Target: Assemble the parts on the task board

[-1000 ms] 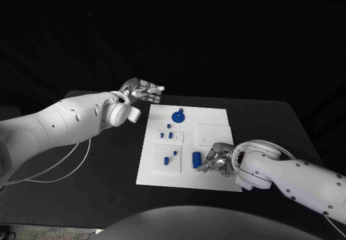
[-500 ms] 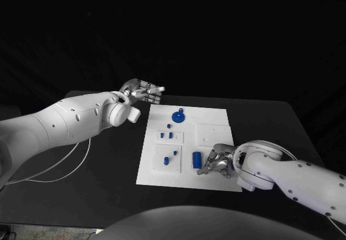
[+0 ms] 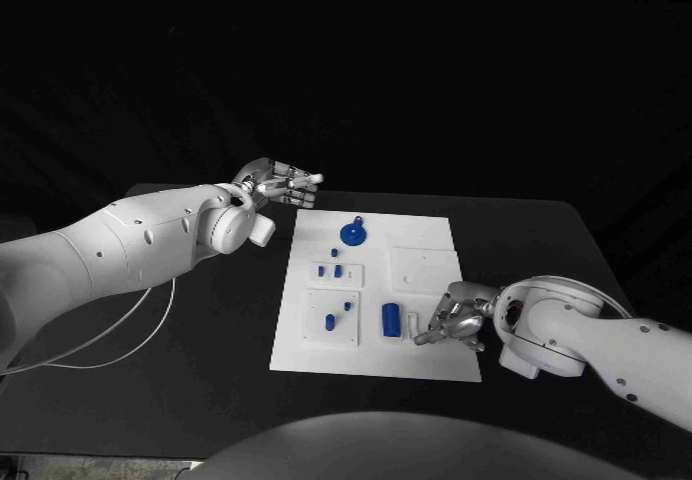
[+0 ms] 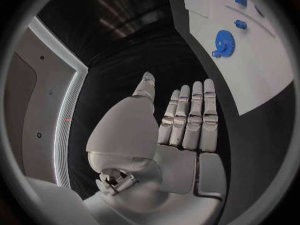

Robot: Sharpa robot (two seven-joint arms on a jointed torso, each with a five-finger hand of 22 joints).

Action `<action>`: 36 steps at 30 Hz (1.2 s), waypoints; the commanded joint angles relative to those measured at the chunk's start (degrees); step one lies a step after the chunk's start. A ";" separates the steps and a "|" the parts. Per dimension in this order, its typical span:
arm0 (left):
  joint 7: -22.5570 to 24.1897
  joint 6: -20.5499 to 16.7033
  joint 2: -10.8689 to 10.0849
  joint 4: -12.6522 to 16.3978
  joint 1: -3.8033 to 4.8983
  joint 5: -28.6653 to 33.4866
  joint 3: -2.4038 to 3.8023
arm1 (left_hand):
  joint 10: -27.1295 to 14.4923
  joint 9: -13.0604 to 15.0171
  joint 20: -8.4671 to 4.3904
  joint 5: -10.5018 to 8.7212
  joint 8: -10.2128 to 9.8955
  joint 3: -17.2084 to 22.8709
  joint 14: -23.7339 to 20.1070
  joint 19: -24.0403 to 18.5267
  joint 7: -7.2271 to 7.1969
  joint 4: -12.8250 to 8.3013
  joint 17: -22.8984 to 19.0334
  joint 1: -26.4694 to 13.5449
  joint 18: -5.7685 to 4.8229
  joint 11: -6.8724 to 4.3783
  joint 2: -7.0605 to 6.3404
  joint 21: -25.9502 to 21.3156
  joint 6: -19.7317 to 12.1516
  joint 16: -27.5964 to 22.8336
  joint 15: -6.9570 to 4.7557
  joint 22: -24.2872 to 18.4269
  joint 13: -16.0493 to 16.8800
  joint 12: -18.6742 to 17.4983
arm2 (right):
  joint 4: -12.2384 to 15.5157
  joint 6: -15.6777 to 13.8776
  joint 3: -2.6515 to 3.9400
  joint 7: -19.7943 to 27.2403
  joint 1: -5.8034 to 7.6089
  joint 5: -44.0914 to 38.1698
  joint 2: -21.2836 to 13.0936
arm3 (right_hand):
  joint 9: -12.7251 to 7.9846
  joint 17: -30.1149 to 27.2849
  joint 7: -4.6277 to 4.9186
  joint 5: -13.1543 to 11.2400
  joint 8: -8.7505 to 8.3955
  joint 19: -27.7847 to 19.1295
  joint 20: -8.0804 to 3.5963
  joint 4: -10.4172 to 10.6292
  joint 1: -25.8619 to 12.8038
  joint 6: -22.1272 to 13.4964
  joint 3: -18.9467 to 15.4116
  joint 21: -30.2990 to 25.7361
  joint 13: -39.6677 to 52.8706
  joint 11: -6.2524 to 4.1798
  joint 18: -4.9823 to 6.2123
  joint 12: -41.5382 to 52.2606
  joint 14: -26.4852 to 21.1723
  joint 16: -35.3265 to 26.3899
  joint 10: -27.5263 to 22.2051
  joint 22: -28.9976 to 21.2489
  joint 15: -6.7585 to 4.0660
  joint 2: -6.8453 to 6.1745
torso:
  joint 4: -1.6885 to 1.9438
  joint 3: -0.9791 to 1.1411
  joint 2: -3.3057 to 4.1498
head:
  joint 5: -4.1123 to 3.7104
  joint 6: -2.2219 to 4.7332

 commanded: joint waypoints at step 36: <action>2.64 1.16 -0.72 2.06 0.00 -0.60 -0.17 | 1.52 0.08 -0.74 0.21 -0.09 -1.18 1.79 0.99 -0.29 -0.44 0.08 -0.72 -0.27 -0.49 1.76 -0.20 0.63 -0.23 -0.73 0.06 0.05 0.04 | -8.13 3.84 3.56 -5.08 -0.16 -8.30 -1.75 | 0.54 -0.13 0.06 -2.50 0.01 2.80 -0.20 0.95 -3.68 -1.37 9.27 -0.70 -2.02 0.36 -0.65 -2.90 0.09 -0.66 -0.86 0.27 0.01 -0.85 | 0.11 -0.09 0.04 | -1.94 0.00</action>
